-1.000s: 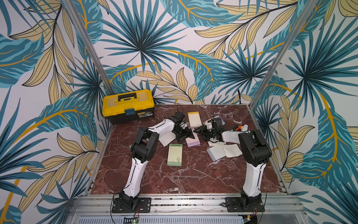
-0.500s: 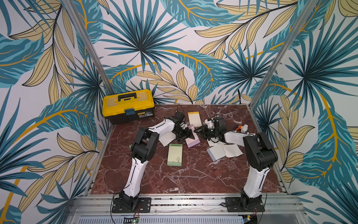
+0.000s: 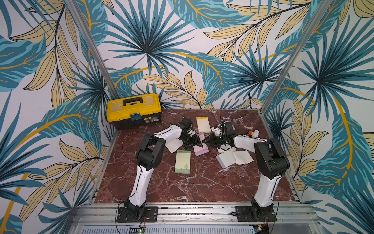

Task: Tear off pages from different memo pads
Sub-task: Pick up the memo pad from the center of the board.

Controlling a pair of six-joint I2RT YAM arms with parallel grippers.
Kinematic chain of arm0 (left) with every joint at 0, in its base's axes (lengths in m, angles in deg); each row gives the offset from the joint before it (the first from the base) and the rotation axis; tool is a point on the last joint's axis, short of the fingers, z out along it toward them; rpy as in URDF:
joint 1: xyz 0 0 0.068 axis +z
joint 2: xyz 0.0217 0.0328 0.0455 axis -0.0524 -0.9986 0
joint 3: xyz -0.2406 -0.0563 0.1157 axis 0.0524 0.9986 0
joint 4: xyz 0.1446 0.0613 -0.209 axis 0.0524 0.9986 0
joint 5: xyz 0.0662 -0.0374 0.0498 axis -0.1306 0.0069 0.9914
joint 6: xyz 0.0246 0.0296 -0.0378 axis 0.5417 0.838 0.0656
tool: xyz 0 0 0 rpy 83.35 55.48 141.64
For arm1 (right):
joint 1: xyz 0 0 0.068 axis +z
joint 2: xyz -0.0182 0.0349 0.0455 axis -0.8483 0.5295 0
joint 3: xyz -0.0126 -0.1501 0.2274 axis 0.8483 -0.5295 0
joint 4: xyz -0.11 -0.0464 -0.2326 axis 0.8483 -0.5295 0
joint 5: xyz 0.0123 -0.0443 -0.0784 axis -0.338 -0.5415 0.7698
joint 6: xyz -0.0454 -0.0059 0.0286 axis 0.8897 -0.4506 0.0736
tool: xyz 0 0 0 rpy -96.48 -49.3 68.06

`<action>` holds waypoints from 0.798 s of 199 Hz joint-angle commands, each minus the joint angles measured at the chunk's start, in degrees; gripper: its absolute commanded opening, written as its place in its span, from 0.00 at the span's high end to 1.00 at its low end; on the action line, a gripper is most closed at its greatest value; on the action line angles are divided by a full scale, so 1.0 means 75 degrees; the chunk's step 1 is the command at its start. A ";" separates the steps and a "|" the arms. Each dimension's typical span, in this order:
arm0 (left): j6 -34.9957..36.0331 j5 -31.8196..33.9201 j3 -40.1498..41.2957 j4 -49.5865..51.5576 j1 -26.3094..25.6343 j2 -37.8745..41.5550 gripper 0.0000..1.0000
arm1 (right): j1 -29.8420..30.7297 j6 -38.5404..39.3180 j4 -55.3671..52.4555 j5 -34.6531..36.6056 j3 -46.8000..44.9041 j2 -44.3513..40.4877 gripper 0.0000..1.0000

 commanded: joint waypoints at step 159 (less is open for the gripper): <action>0.0290 -0.0598 0.1276 -0.1031 0.0731 0.2086 0.28 | 0.0361 0.0148 -0.1031 -0.0305 0.0064 -0.0922 1.00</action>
